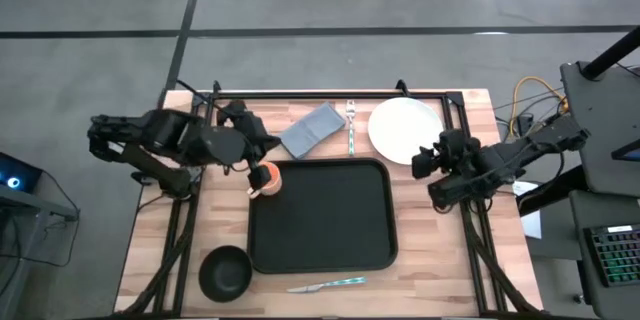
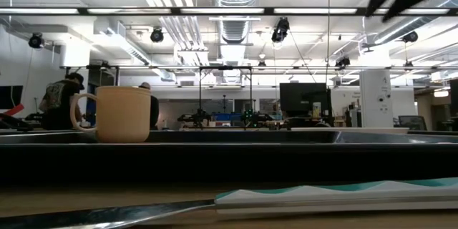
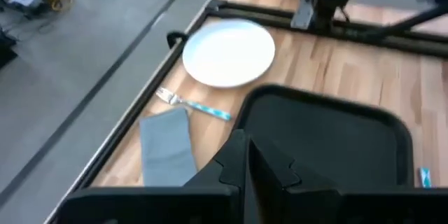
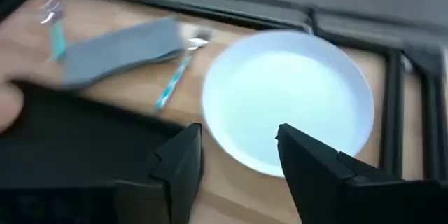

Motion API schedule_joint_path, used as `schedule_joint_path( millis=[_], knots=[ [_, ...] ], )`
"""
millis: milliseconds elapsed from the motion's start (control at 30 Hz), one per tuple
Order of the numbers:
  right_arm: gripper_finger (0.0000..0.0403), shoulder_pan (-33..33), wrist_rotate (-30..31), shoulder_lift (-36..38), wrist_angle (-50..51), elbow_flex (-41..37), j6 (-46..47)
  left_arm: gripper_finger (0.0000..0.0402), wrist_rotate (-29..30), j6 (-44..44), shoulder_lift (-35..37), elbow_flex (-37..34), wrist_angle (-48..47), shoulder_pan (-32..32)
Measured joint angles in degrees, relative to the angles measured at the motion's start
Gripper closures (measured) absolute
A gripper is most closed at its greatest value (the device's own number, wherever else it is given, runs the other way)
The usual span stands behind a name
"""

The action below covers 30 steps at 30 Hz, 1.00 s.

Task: Set up tray
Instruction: Put the plate on the tray

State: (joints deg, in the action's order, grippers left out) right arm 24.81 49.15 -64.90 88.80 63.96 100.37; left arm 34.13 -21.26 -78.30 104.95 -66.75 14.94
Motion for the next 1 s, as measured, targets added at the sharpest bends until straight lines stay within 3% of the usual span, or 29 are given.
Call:
schedule_joint_path(
  millis=[133, 233, 333, 433, 533, 633, 733, 900, 1000],
  knots=[
    [0.0217, -2.91, -5.89, -0.86, 1.03, -8.06, 10.78, 0.0402, 0.28, 1.26, -0.02, 1.69, 0.08, 0.00],
    [0.0214, -5.96, -6.85, -0.37, 1.10, -13.76, 18.00, 0.0402, 0.26, 1.47, -0.02, 1.96, 0.08, 0.02],
    [0.0209, -11.55, -7.32, 0.06, 0.09, -16.87, 17.24, 0.0402, 0.26, 1.48, -0.02, 1.64, 0.06, 0.02],
    [0.0207, -19.38, -7.23, 1.77, -5.87, -17.96, 2.66, 0.0402, 0.15, 2.04, -0.02, 1.18, 0.02, 0.02],
    [0.0207, -29.31, -7.83, 4.71, -19.92, -18.71, -22.96, 0.0402, -0.16, 4.64, -0.02, 0.88, 0.06, 0.02],
    [0.0207, -41.37, -13.09, 7.31, -31.49, -19.70, -43.20, 0.0402, -0.94, 6.71, -0.02, 0.78, 0.05, 0.02],
    [0.0207, -55.74, -20.07, 9.10, -37.32, -19.93, -55.17, 0.0402, -1.07, 7.25, -0.02, 0.78, 0.08, 0.02],
    [0.0209, -76.69, -36.63, 8.75, -47.68, -19.92, -71.96, 0.0402, -1.14, 7.26, -0.02, 0.76, 0.06, 0.02],
    [0.0215, -77.42, -37.11, 8.15, -46.47, -19.86, -73.36, 0.0402, -1.50, 7.25, -0.06, 0.72, 0.17, 0.04]
  ],
)
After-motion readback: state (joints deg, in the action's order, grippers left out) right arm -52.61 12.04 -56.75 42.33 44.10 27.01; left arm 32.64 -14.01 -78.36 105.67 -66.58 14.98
